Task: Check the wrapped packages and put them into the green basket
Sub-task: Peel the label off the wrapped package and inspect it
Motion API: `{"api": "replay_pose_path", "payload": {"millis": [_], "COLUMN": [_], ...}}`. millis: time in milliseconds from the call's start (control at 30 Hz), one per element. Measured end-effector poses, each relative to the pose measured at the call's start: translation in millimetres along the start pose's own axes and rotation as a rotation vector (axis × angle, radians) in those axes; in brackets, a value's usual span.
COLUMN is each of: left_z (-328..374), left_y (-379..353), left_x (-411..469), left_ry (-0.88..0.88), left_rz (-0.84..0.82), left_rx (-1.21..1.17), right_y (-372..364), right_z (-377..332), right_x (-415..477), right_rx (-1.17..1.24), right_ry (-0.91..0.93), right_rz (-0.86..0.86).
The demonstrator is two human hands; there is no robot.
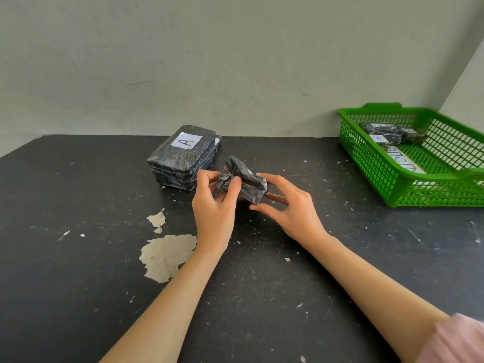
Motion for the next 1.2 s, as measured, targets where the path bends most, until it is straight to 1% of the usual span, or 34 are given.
{"api": "replay_pose_path", "payload": {"millis": [200,333,533,600,733,767,833,900,967,1033,1100,1133,1200], "left_z": [-1.8,-10.0,-14.0,-16.1,-25.5,-28.8,-34.0,-35.8,-35.2,-32.7,-25.0,-18.8,-4.5], "left_y": [0.5,3.5,3.1,1.8,-0.4,-1.8,-4.1,-4.4,-1.6,-0.5,-2.7,-5.9,-15.9], "left_x": [1.0,2.5,3.3,1.4,-1.4,-1.9,-3.1,-3.4,-1.8,-1.7,-3.0,-3.9,-4.6], "left_ry": [-0.006,-0.010,-0.010,0.041,0.172,0.213,0.316,0.397,0.395,0.346,0.244,0.187,0.114], "left_rz": [-0.006,0.002,-0.028,-0.017,-0.016,-0.025,-0.007,0.051,0.088,0.079,0.034,0.006,-0.051], "left_rx": [0.028,0.043,0.066,0.016,-0.046,-0.067,-0.165,-0.302,-0.342,-0.310,-0.239,-0.208,-0.197], "right_y": [-1.4,0.7,0.2,1.5,2.2,0.4,-4.0,-3.5,2.4,-0.3,-10.1,-12.2,-3.7], "right_z": [2.2,2.6,4.7,6.2,0.1,-1.3,-4.0,-4.0,1.2,8.2,8.3,5.7,1.2], "right_x": [0.7,0.8,2.0,2.0,-0.4,-0.5,-0.8,-0.8,0.3,0.9,0.7,1.4,7.4], "right_rx": [-0.017,0.014,0.008,0.005,-0.134,-0.150,-0.116,-0.013,0.199,0.444,0.617,0.674,0.755], "right_ry": [-0.002,-0.016,-0.020,-0.009,0.179,0.201,0.190,0.099,-0.108,-0.372,-0.553,-0.597,-0.614], "right_rz": [-0.008,0.002,0.000,0.023,0.136,0.123,0.041,-0.005,0.008,-0.044,-0.157,-0.194,-0.179]}}
Point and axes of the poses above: each hand's wrist, its own x-axis towards the middle knuckle, its own y-axis out of the back of the hand, z = x × y, the point moved 7 cm from there along x, towards the middle knuckle, and after that the axes turned 13 degrees about -y, right-handed, at the moved point
